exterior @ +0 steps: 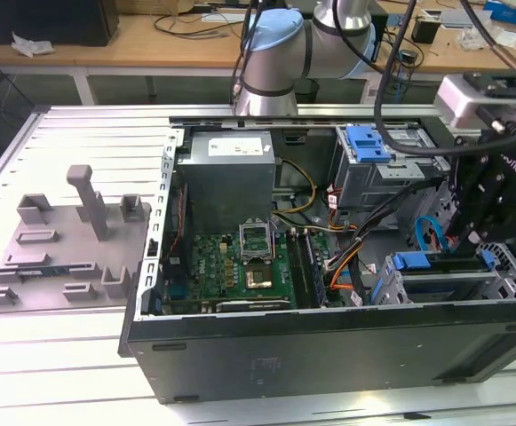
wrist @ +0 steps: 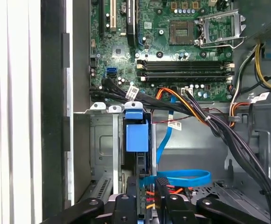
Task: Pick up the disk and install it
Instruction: 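Insert the second disk wire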
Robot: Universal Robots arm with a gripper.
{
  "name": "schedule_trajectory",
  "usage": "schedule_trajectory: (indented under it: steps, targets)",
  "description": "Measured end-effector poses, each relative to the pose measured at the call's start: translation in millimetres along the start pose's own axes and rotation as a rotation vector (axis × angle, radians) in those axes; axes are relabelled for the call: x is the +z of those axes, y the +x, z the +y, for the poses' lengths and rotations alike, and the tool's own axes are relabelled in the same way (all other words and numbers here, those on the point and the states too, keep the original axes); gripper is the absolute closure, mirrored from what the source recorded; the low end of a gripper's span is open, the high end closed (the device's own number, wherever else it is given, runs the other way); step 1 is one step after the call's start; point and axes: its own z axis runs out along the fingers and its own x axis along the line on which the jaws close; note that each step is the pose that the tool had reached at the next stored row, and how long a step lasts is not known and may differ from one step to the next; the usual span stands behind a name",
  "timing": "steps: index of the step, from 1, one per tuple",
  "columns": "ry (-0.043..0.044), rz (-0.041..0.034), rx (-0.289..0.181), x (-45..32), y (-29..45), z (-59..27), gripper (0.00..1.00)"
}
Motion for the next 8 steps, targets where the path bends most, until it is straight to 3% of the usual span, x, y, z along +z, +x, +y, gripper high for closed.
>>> schedule_trajectory:
  steps: [4,6,8]
  targets:
    - [0.0001,0.0,-0.002,-7.7,0.4,2.0,0.7]
    - [0.0012,0.0,-0.006,-8.9,0.9,9.7,0.7]
    - [0.0018,0.0001,-0.008,-9.4,1.1,13.9,0.78]
